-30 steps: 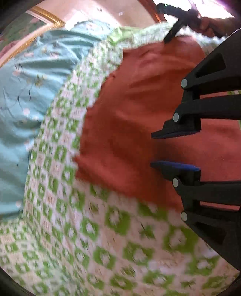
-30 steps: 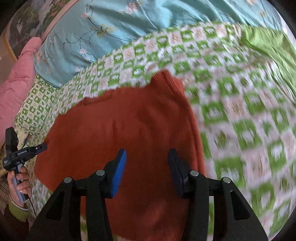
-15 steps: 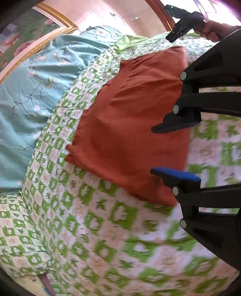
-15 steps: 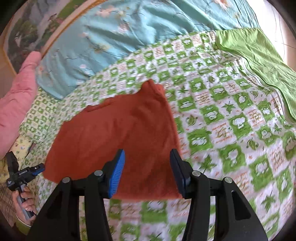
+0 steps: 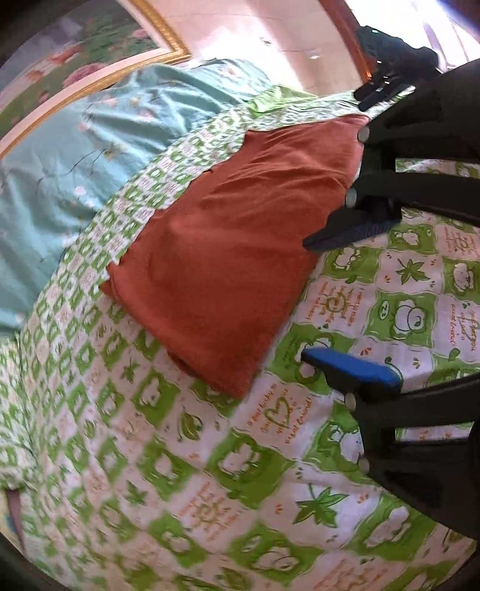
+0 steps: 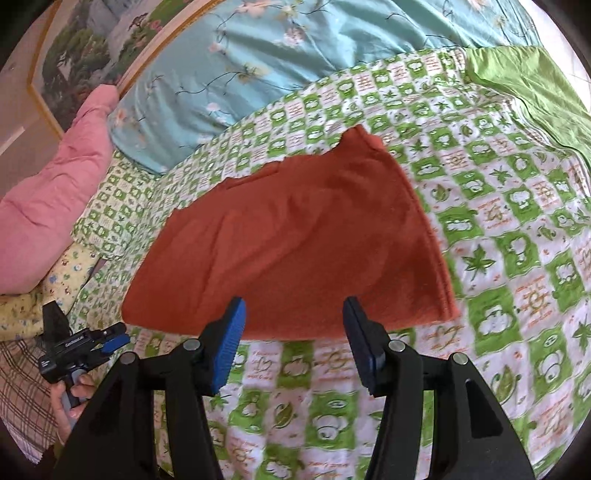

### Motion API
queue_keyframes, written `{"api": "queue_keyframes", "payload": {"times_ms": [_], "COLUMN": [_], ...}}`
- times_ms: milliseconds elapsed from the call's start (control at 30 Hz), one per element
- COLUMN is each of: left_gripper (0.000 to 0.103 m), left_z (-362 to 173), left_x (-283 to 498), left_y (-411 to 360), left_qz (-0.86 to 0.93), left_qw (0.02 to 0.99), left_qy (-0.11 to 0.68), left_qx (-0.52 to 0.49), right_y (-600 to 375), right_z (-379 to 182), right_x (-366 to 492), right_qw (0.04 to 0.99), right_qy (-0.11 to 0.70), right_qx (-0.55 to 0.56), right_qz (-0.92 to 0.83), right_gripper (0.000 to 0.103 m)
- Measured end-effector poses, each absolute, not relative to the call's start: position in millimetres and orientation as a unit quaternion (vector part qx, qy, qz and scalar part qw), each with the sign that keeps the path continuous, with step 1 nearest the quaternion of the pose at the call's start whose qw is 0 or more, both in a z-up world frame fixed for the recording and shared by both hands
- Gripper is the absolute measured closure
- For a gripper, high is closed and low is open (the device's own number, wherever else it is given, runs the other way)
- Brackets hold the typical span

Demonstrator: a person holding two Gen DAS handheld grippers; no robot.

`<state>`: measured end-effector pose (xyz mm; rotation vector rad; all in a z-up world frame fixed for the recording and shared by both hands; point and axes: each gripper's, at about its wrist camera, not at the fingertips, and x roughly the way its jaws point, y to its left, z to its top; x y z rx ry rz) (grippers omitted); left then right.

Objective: Fold small clothes

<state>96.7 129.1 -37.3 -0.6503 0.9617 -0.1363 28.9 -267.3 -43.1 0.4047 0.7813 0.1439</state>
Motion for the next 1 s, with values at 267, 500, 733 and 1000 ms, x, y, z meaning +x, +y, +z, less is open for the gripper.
{"api": "queue_keyframes", "payload": {"times_ms": [267,500,733,1000], "left_gripper": [0.034,0.026,0.032,0.092], "left_z": [-53.1,-61.9,-62.8,-50.1], "left_x": [114.1,139.3,161.8,172.4], "left_y": [128.2,135.1,137.1,130.4], "left_qz": [-0.067,-0.072,-0.049,-0.029], "left_qw": [0.821,0.817,0.835,0.858], "left_qy": [0.446,0.419,0.398,0.395], "left_qx": [-0.349,-0.391,-0.376,-0.327], "right_y": [-251.5,-242.4,-241.8,-249.7], "right_z": [-44.8,-43.4,-37.3,-35.0], "right_x": [29.4,32.9,40.2,49.5], "right_qw": [0.898,0.894,0.896,0.896], "right_qy": [0.383,0.389,0.385,0.380], "right_qx": [0.195,0.191,0.190,0.196], "right_qz": [0.095,0.112,0.118,0.119], "right_gripper": [0.047,0.047,0.047,0.047]}}
